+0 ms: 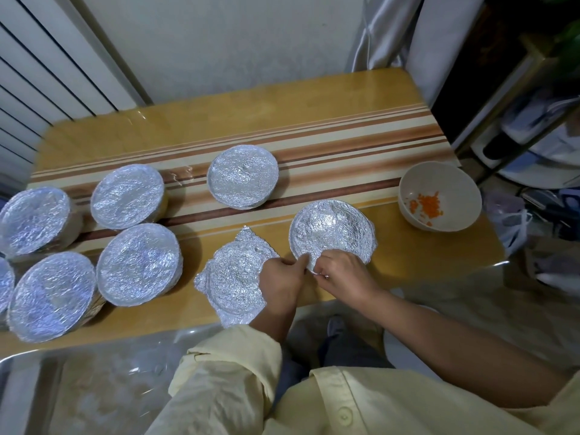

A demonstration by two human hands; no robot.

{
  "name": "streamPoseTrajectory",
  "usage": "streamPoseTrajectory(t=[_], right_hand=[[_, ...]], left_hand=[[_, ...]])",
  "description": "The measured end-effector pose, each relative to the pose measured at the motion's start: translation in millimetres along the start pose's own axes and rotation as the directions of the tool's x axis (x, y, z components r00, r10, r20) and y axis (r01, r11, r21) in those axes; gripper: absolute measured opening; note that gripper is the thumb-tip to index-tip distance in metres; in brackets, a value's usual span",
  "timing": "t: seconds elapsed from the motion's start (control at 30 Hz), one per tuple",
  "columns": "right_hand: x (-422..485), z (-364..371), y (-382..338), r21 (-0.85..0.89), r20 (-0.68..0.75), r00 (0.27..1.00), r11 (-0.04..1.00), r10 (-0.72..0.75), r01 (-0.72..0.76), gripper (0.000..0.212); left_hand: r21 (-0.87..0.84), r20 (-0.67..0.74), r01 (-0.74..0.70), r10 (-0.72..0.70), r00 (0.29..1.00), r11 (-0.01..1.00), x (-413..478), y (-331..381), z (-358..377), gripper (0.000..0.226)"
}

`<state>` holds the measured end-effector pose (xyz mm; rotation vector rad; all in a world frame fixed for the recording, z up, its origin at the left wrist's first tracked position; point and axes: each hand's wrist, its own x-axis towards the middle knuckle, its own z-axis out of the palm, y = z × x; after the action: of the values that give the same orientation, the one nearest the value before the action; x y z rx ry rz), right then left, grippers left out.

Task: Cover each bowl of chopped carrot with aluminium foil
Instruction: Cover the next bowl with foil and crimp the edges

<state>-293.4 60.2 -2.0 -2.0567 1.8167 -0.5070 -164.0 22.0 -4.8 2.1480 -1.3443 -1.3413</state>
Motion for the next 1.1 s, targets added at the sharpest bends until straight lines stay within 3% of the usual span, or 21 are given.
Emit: streamPoseTrajectory(t=[0.17,0.37,0.53,0.83,0.97,1.1], right_hand=[[0,-1,0,0.016,-0.012,1.000,1.000,-0.012,0.013,0.021],[2,0,1,0.019,-0.025,1.000,1.000,-0.018,0.018,0.023],[2,1,2,0.040,-0.020,0.999,0.999,-0.027,0.028,0.024],[2,-1,7,0.084,0.055,0.998,0.996,-0.035,0.030,0.017],[-3,-2,7,0.063,0.025,0.999,0.997,-0.046,0.044,0.021],[-1,-3,4,0.034,-0.003,0.998,0.998,-0.062,0.062,0.025]], left_hand=[[0.020,0.000,-0.016,0.016,1.000,1.000,0,-1,7,0.038],[-0.056,0.048,0.018,-0.016,0.999,0.998,0,-4,6,0.052],[-0.001,0.050,0.019,-0.019,0.999,1.000,-2,1,7,0.032],[0.033,0.018,-0.011,0.011,1.000,0.999,-4,6,4,0.029],[0.081,-0.004,-0.030,0.030,1.000,0.996,-3,8,1,0.031],[0.044,0.025,-0.026,0.025,0.999,0.999,-3,3,2,0.051]])
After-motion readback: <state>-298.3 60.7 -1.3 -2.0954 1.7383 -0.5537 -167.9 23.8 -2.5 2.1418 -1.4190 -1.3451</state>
